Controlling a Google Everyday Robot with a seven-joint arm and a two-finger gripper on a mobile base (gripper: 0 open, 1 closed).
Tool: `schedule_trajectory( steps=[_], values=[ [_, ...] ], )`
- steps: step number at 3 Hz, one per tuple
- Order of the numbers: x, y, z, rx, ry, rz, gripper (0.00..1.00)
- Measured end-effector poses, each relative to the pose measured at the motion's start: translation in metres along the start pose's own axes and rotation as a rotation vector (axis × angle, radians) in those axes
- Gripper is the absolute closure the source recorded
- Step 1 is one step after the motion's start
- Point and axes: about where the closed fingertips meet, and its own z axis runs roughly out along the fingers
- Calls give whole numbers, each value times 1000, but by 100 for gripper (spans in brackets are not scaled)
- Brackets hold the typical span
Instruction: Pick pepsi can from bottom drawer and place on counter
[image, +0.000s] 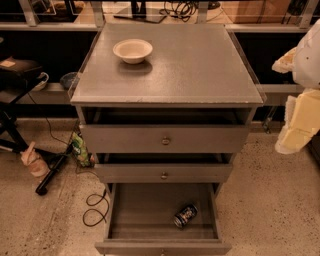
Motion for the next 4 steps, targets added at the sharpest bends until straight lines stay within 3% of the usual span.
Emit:
schedule_trajectory(
  steps=[2,4],
  values=[
    [0,0,6,-3,-42,-23,0],
    [15,0,48,-56,-192,-108,0]
  ],
)
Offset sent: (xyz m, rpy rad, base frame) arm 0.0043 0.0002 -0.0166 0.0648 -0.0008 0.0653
